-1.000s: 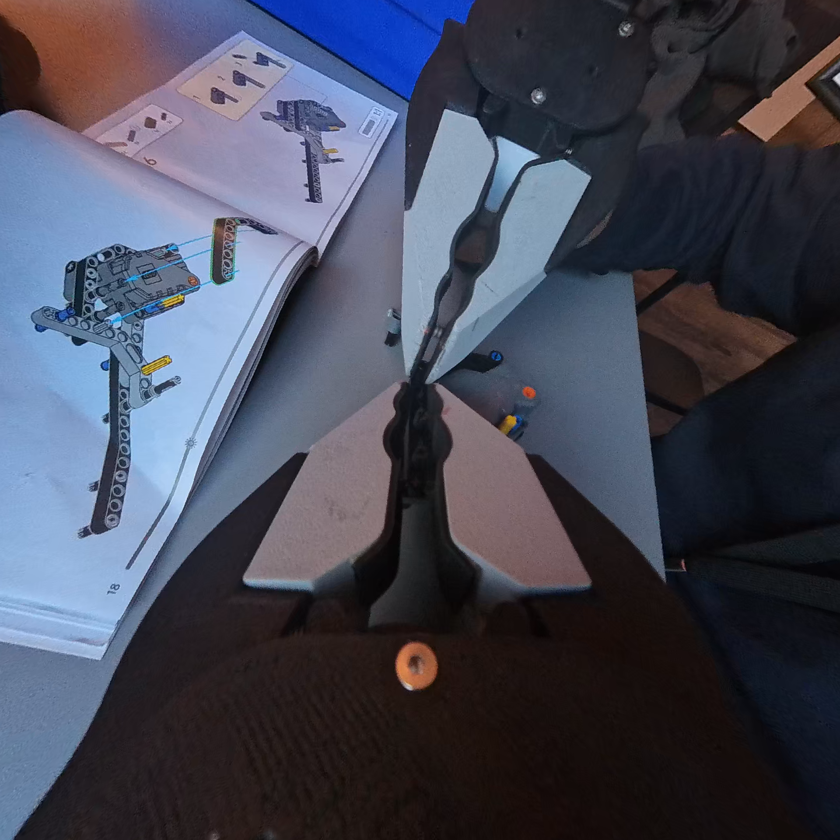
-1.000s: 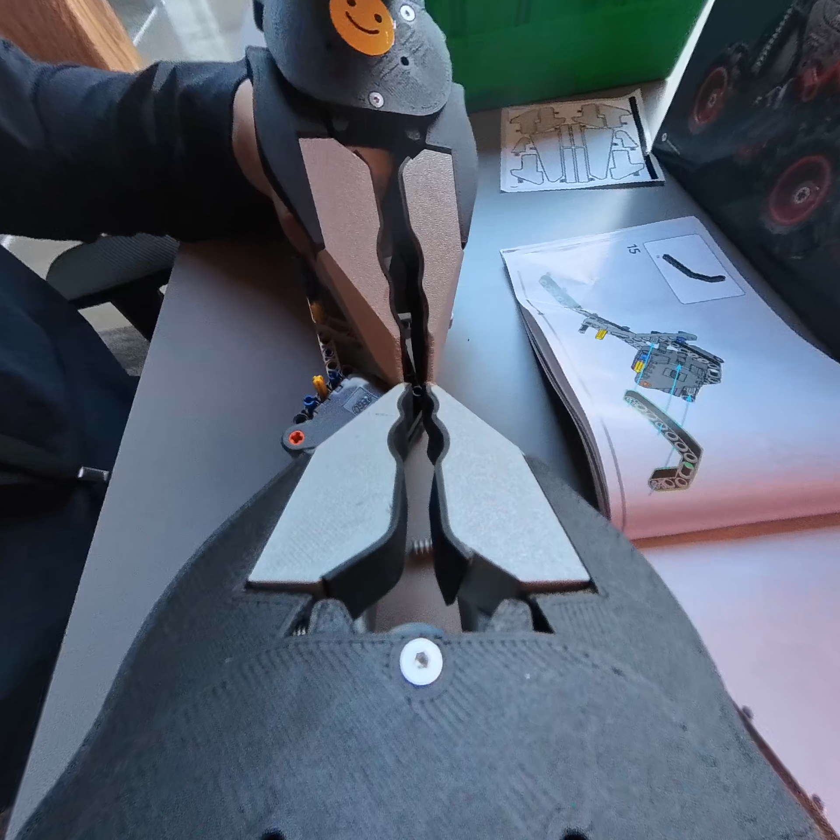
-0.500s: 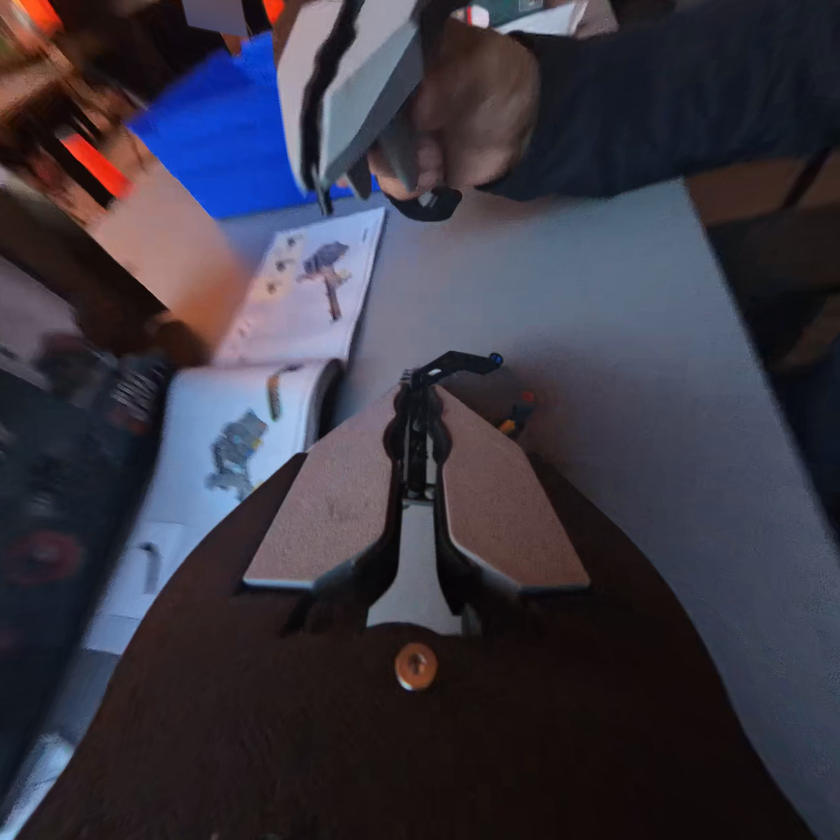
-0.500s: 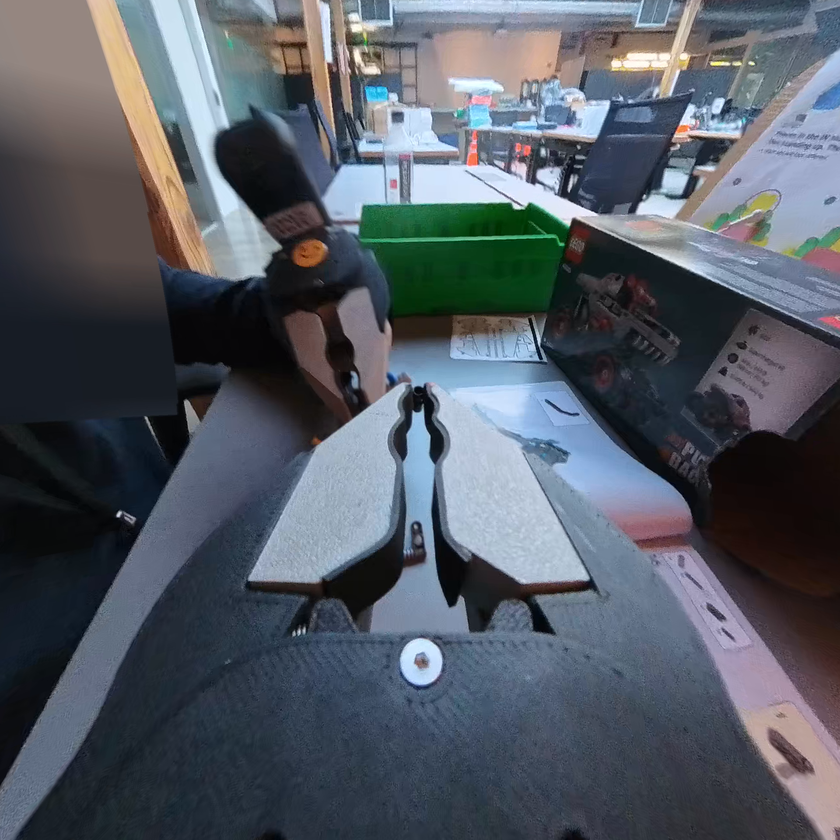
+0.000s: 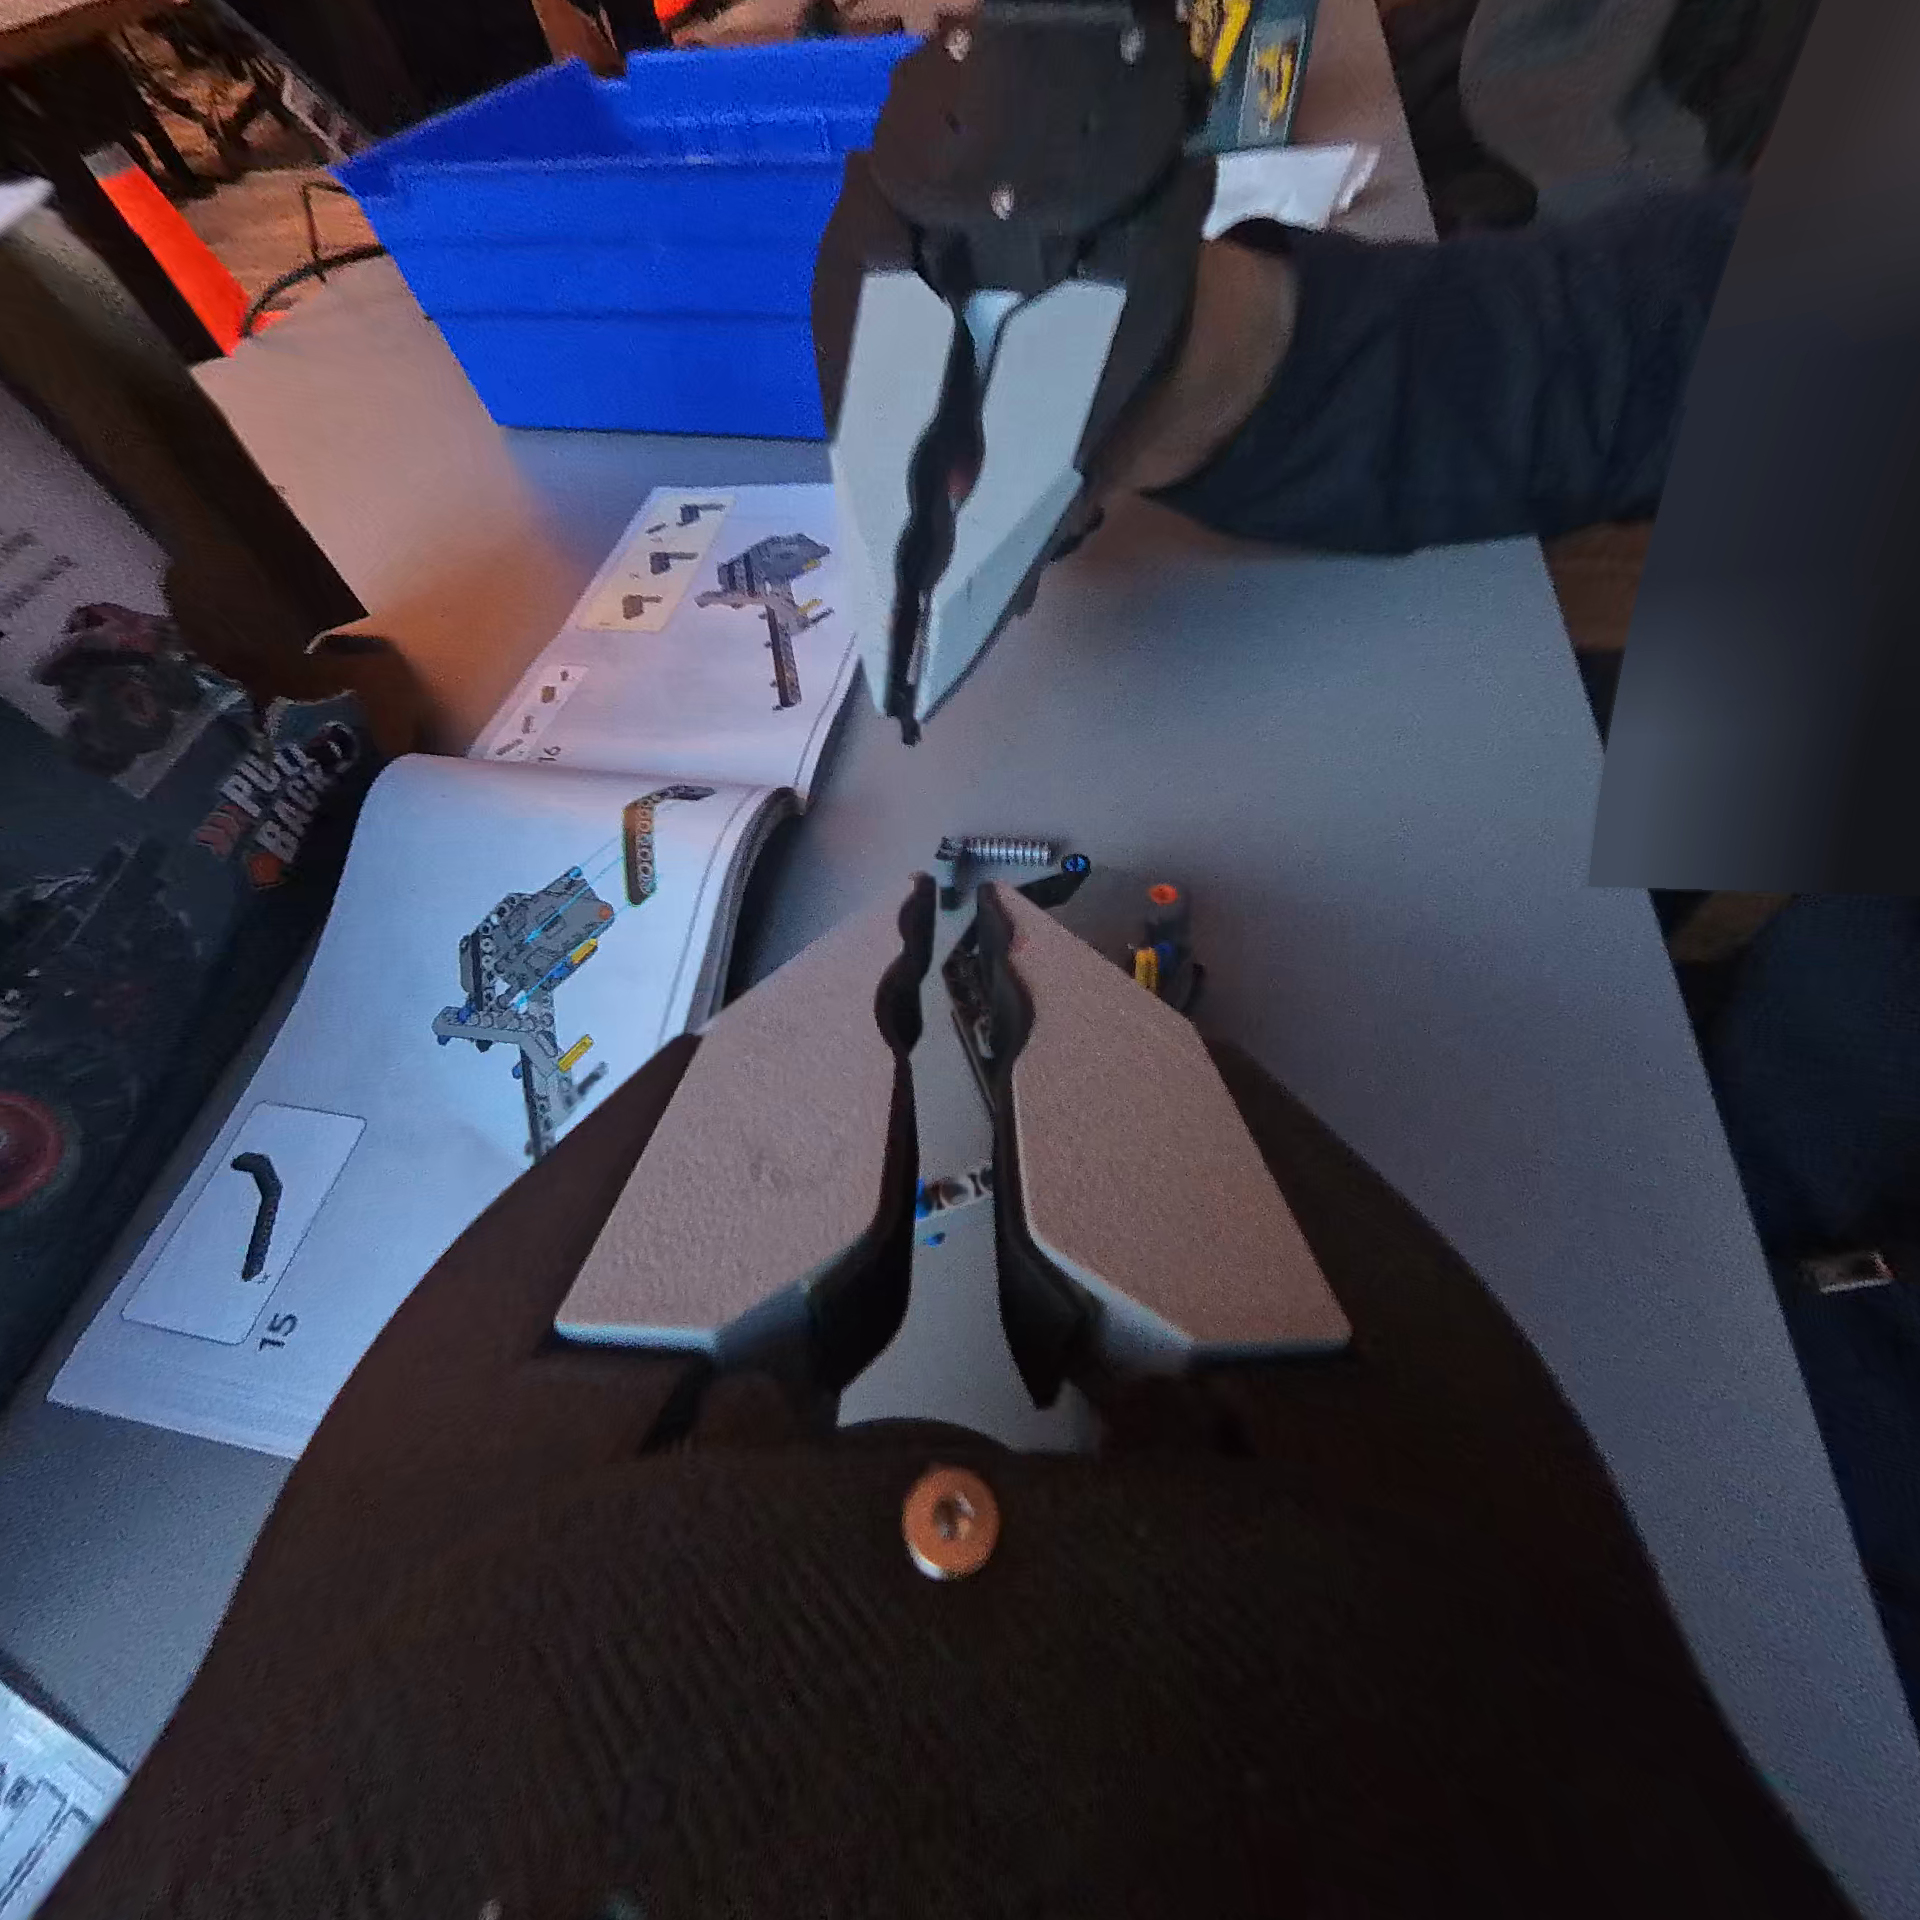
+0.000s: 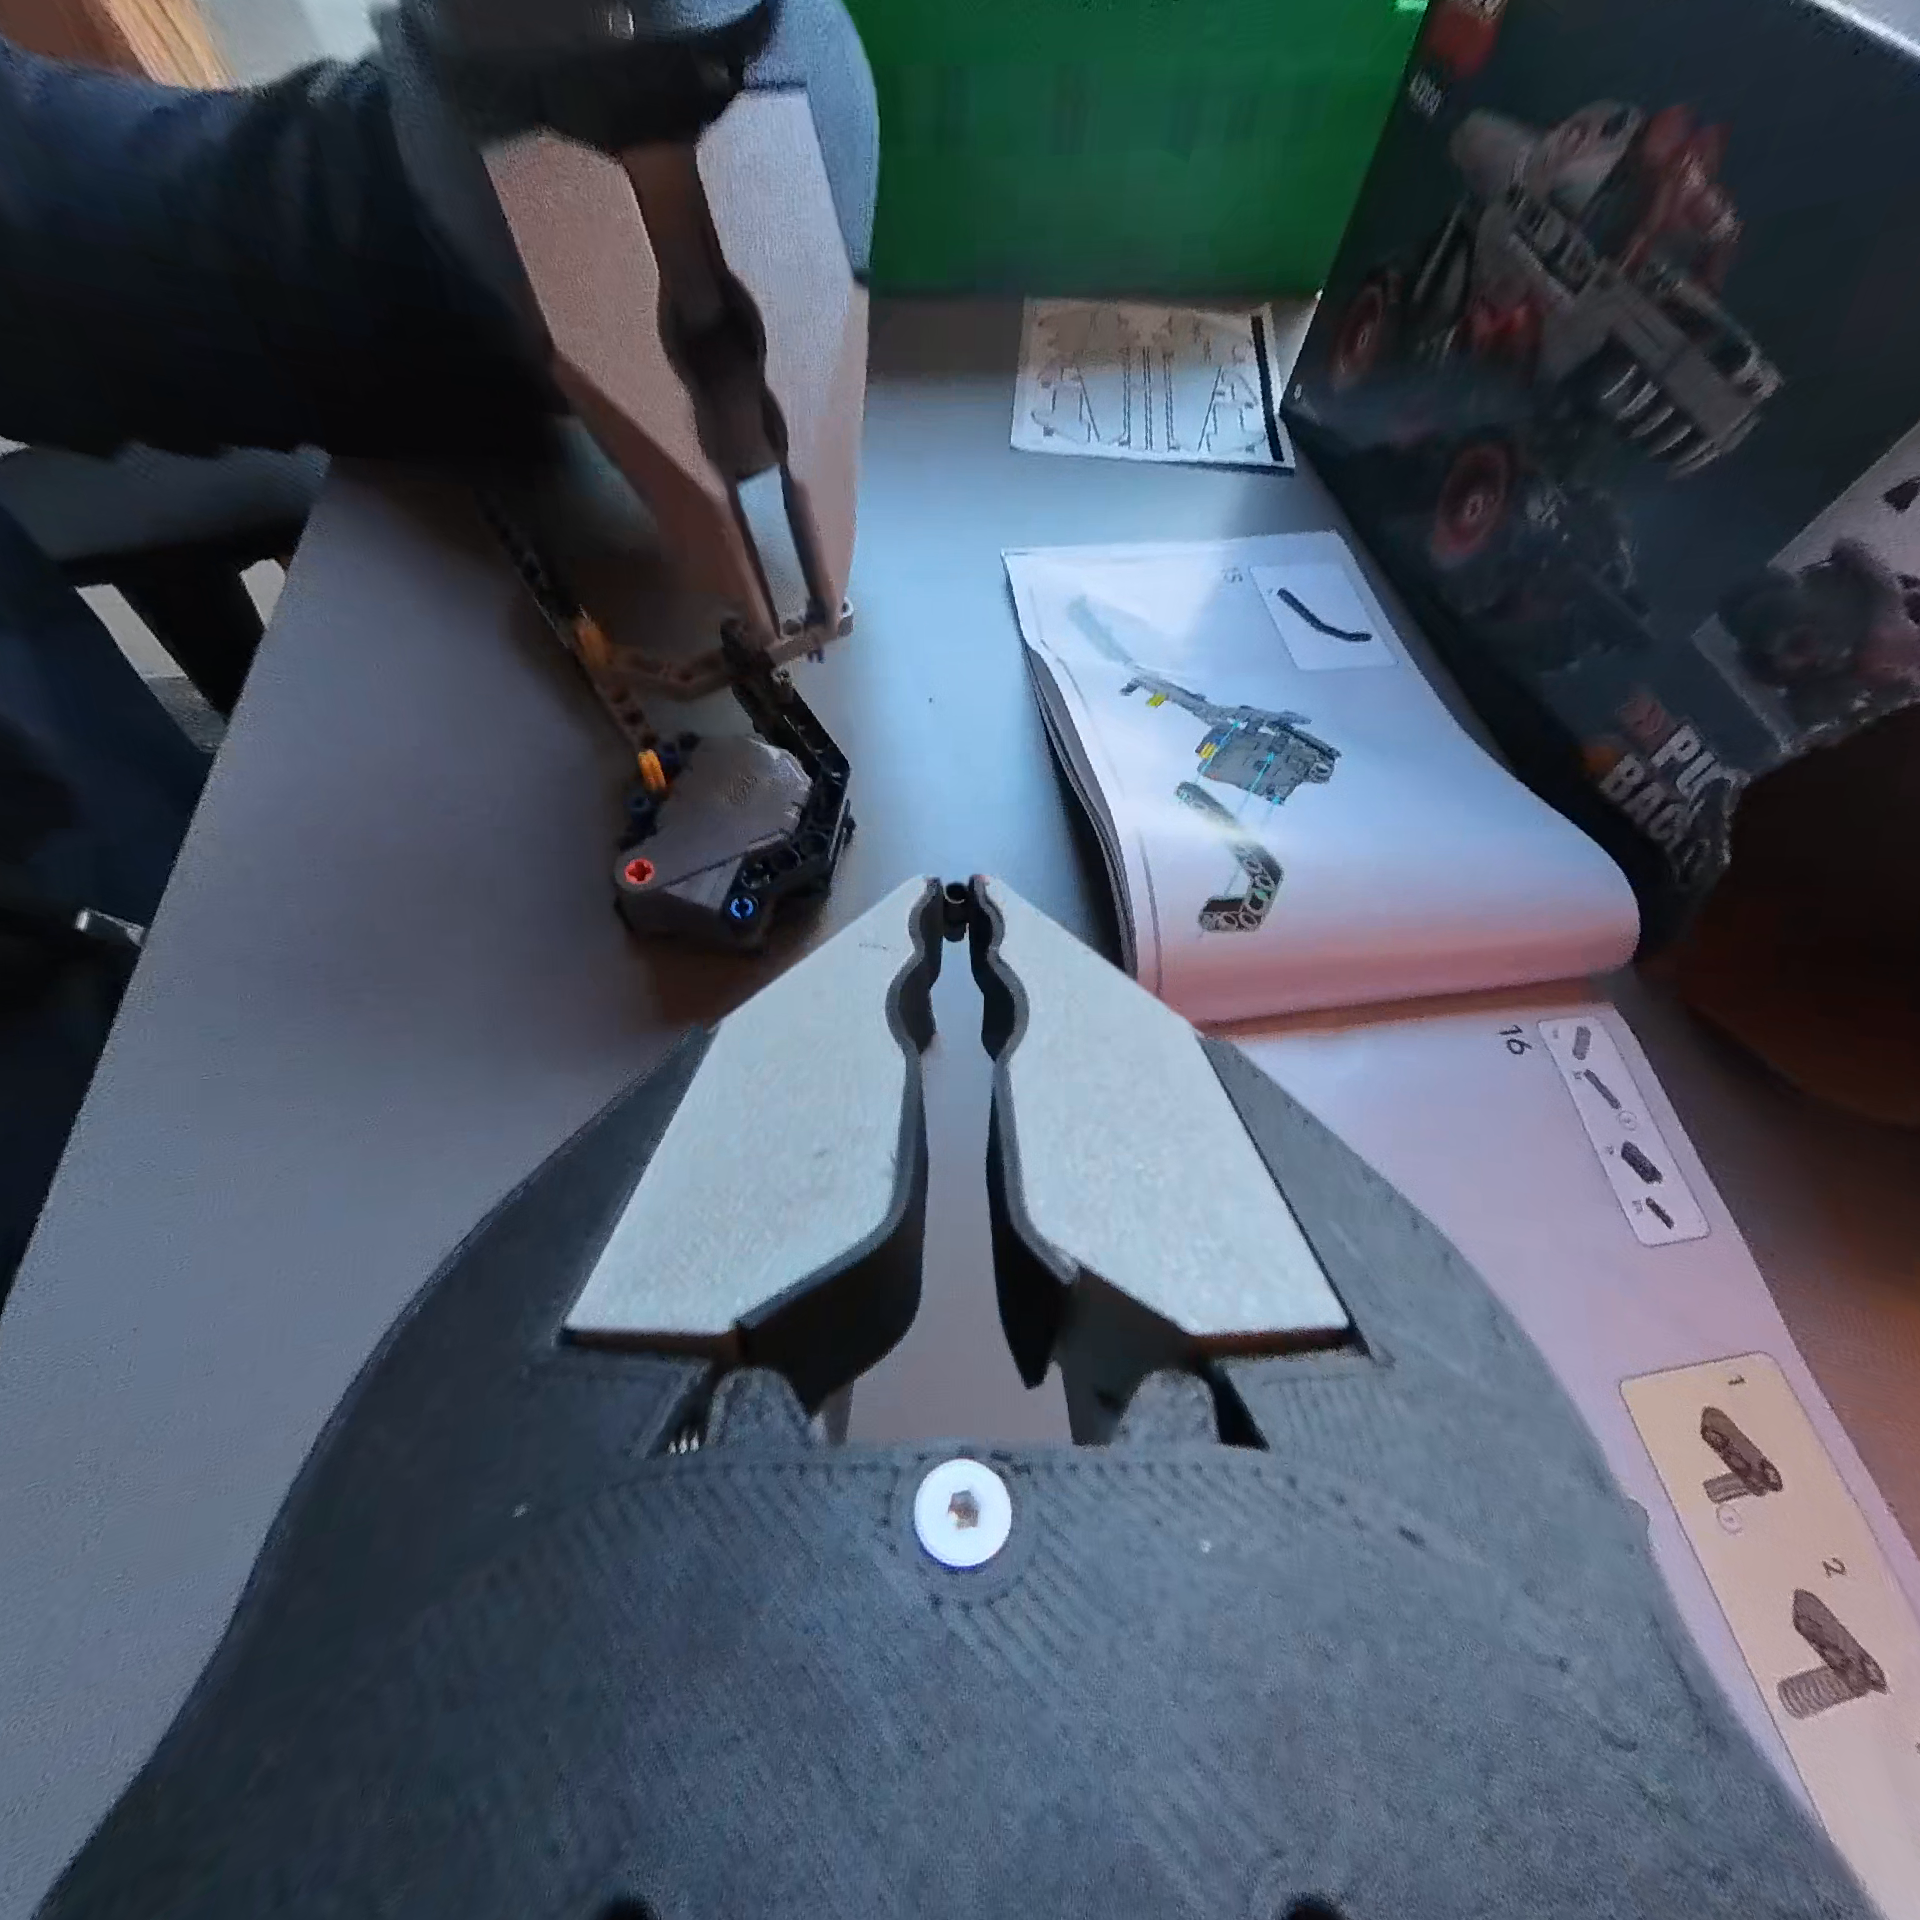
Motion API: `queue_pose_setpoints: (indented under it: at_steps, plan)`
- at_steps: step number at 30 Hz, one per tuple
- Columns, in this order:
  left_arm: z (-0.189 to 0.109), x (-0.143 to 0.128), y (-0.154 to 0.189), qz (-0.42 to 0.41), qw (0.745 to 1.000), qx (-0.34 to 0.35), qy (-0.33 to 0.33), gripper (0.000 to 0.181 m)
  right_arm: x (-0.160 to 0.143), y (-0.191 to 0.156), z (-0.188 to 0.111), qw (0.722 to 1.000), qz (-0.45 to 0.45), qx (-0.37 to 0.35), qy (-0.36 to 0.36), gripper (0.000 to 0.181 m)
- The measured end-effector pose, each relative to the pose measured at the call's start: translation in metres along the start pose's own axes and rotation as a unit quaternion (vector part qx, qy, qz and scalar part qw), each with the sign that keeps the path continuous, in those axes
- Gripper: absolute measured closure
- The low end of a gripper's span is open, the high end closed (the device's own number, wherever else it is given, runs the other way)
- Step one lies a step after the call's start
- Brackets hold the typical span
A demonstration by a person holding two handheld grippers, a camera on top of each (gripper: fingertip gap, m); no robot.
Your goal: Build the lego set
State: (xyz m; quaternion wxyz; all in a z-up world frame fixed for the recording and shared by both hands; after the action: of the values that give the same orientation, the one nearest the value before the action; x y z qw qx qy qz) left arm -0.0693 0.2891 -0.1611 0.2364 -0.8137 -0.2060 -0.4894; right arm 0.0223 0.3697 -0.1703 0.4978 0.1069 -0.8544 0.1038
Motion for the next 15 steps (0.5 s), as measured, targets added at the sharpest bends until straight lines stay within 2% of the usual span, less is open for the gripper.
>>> queue_pose_setpoints:
  at_steps: [5, 8, 10, 15]
  plan:
    - [-0.011, -0.002, -0.018, -0.067, 0.998, 0.011, 0.014, 0.167, -0.014, 0.015, -0.011, 0.999, 0.015, -0.032, -0.039, 0.180]
    - [-0.014, -0.006, -0.026, -0.097, 0.995, 0.009, 0.014, 0.165, -0.012, 0.022, -0.022, 0.998, 0.020, -0.050, -0.024, 0.179]
    - [-0.013, -0.007, -0.029, -0.118, 0.993, -0.001, 0.007, 0.164, -0.005, 0.023, -0.030, 0.998, 0.034, -0.046, 0.006, 0.180]
    - [0.006, -0.002, -0.028, -0.139, 0.989, -0.038, -0.041, 0.161, 0.015, 0.025, -0.052, 0.984, 0.117, 0.023, 0.130, 0.180]
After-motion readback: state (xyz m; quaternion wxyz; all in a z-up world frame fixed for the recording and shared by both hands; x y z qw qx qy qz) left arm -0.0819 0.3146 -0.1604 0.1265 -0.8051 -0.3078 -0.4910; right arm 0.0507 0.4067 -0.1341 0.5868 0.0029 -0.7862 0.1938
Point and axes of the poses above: each gripper's, where its closed fingertips meet, z out along the fingers, x out of its top, y = z × x across the jaws, the point moved 4 cm from there along -z, back along the fingers, and after that the axes turned 7 degrees about z, right-handed, at the moved point
